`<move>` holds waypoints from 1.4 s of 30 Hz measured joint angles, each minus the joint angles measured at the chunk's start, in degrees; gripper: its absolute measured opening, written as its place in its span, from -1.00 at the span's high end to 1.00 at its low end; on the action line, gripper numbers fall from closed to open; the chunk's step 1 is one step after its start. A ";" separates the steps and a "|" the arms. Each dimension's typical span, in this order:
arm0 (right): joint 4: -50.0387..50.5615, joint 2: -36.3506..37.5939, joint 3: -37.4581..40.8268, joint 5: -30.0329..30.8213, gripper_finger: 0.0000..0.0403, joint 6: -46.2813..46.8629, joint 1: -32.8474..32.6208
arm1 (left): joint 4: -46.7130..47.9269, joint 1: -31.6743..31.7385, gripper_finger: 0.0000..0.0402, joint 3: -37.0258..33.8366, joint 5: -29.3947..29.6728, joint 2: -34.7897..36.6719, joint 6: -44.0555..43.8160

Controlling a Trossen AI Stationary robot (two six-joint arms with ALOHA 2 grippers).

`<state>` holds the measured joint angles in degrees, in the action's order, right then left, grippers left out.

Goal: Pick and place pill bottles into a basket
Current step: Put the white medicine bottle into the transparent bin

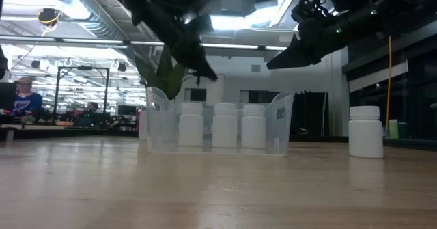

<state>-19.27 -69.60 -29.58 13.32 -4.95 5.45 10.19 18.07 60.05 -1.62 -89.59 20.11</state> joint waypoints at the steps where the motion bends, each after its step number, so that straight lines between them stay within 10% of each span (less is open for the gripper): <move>1: -0.03 0.00 0.00 0.00 0.85 0.00 0.00 | 0.09 -0.57 0.26 0.00 0.57 1.19 -0.01; 13: 0.32 0.00 -0.04 0.00 0.85 0.00 -0.02 | 8.11 -11.72 0.26 0.02 4.87 11.17 -6.13; 42: 0.31 0.00 -0.04 0.01 0.85 0.00 -0.01 | 10.93 -30.59 0.26 -0.51 14.00 9.45 -18.12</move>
<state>-18.96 -69.60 -29.63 13.33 -4.95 5.44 21.12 -12.52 59.54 12.38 -80.14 2.00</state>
